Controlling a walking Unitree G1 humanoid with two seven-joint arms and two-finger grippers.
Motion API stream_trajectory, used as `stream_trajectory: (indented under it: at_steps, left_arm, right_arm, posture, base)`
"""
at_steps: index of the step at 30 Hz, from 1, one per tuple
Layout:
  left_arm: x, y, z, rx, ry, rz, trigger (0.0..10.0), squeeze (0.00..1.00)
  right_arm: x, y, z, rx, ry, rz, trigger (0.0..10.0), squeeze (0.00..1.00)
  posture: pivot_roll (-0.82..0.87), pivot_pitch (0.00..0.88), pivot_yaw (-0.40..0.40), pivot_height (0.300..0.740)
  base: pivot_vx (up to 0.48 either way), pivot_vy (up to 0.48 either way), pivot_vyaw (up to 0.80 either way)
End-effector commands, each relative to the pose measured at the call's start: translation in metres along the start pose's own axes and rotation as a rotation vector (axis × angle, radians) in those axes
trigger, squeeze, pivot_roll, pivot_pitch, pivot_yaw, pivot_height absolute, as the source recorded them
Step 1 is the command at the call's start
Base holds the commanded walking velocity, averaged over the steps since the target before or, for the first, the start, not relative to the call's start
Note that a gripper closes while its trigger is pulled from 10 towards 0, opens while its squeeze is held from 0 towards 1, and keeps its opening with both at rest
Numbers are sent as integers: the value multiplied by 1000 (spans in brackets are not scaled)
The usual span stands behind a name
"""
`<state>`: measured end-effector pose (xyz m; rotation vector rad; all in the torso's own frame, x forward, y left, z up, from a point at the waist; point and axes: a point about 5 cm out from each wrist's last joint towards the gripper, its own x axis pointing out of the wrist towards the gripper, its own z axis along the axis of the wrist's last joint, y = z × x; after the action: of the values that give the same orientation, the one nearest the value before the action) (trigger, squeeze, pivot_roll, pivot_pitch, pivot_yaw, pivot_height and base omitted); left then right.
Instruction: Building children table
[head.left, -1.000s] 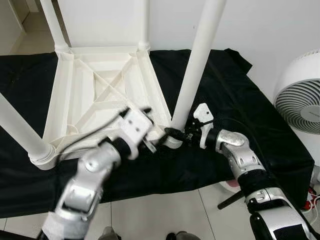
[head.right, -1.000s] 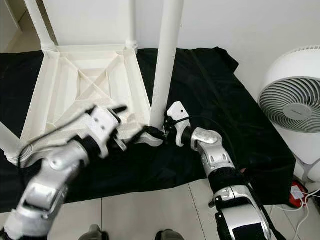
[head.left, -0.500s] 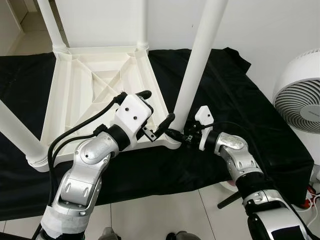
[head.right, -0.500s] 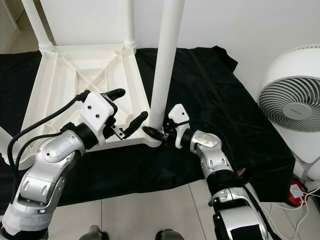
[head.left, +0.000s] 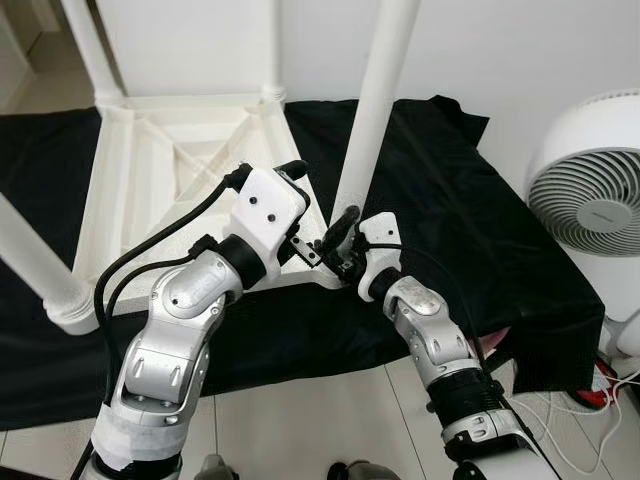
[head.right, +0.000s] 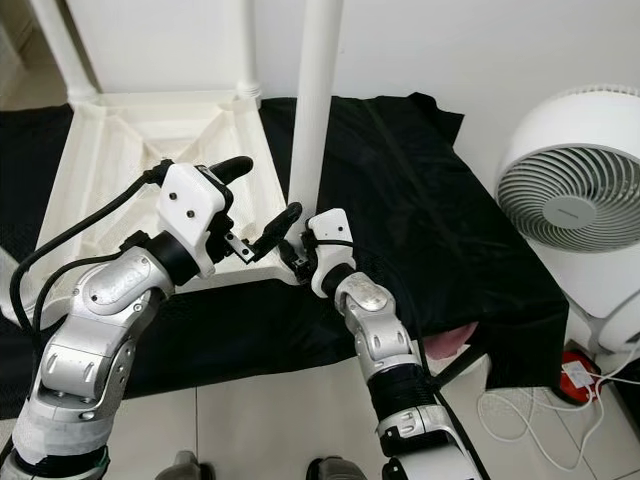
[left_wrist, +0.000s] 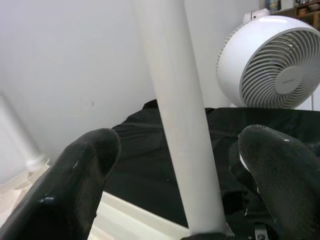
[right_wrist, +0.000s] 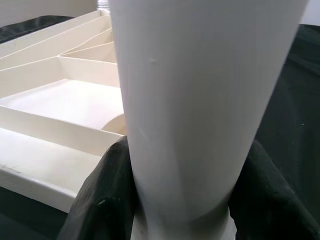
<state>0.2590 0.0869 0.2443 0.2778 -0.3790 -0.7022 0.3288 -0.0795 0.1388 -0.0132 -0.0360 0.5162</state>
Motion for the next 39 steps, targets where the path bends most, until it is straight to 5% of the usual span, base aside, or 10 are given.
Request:
stream_trajectory:
  at_steps: [1, 5, 6, 7, 15, 16, 26, 31, 39]
  left_arm:
    - [0, 3, 3, -9, -11, 93, 10000, 0]
    - [0, 1, 3, -19, -12, 98, 10000, 0]
    - [0, 0, 3, -21, -12, 96, 10000, 0]
    - [1, -1, 3, -24, -9, 94, 10000, 0]
    - [2, -2, 2, -27, 2, 93, 10000, 0]
    - [1, -2, 0, -29, 7, 93, 10000, 0]
    - [-4, -16, -31, -69, 114, 19, 10000, 0]
    - [-8, -20, -41, -76, 146, -26, 10000, 0]
    - [-30, -21, -74, -62, 269, -172, 10000, 0]
  right_arm:
    - [-2, 4, -8, 37, 18, -124, 10000, 0]
    - [-4, 11, -9, 51, -16, -166, 10000, 0]
    - [-5, 12, -7, 57, -31, -145, 10000, 165]
    - [-7, 12, -3, 51, -55, -128, 10000, 1000]
    - [-19, 10, 10, 3, -122, -138, 10000, 1000]
    - [-24, 9, 10, 1, -129, -133, 10000, 0]
    - [-68, -1, 7, -32, -155, -107, 10000, 0]
    - [-77, -6, 6, -43, -139, -116, 10000, 0]
    - [-99, -20, -2, -63, -91, -191, 10000, 0]
  posture:
    - [-4, 56, -53, 740]
    - [-7, 56, -53, 740]
    - [-9, 56, -54, 740]
    - [-9, 56, -54, 740]
    - [-12, 56, -56, 740]
    - [-12, 57, -56, 740]
    - [-38, 80, -45, 740]
    - [-52, 91, -33, 740]
    - [-71, 104, -5, 740]
  base:
    - [0, 0, 0]
    - [0, 0, 0]
    - [0, 0, 0]
    - [0, 0, 0]
    - [0, 0, 0]
    - [0, 0, 0]
    - [0, 0, 0]
    - [0, 0, 0]
    - [0, 0, 0]
